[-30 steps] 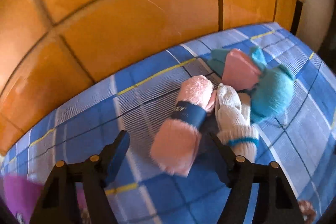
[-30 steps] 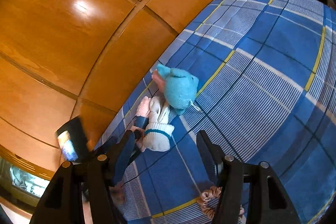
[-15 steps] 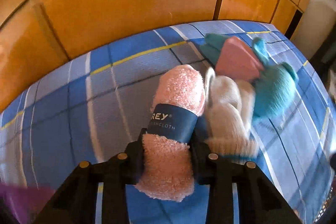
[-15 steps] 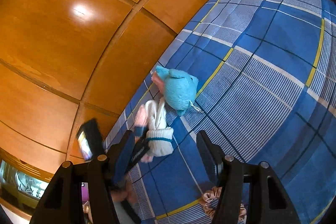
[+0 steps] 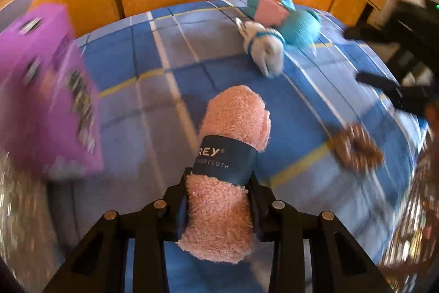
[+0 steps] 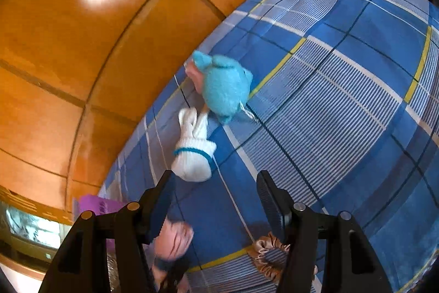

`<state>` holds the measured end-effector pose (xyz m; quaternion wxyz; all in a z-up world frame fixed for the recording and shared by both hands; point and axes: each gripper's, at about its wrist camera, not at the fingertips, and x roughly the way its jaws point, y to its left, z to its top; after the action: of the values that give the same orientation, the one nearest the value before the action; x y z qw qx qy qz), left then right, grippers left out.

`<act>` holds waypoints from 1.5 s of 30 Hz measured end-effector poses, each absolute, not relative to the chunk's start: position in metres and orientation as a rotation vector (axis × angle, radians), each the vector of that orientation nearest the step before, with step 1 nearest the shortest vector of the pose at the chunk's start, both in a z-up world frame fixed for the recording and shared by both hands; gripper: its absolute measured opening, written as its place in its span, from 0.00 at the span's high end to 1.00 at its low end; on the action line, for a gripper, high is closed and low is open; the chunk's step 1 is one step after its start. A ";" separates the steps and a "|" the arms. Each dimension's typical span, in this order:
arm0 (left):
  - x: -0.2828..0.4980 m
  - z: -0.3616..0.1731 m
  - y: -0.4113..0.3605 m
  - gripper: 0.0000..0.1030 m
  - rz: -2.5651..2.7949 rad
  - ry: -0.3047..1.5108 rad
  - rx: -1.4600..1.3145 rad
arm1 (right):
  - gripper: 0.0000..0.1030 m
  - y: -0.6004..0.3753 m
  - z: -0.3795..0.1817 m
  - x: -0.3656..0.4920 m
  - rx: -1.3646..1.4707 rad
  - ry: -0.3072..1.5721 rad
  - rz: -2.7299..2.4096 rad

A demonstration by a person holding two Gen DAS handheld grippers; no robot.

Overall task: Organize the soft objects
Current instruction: 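Grasp the brown scrunchie with the right tool while the left tool holds the towel roll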

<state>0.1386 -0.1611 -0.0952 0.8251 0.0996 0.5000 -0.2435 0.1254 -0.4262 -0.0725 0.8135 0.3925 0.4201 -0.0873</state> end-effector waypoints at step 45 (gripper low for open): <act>0.088 -0.109 -0.126 0.63 -0.611 0.835 0.182 | 0.89 -0.313 -0.102 0.167 -0.033 1.450 -0.174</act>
<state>0.0882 -0.1260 -0.1086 0.8653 0.0868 0.3984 -0.2916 0.1667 -0.3130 -0.1022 0.7449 -0.0152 0.6623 -0.0793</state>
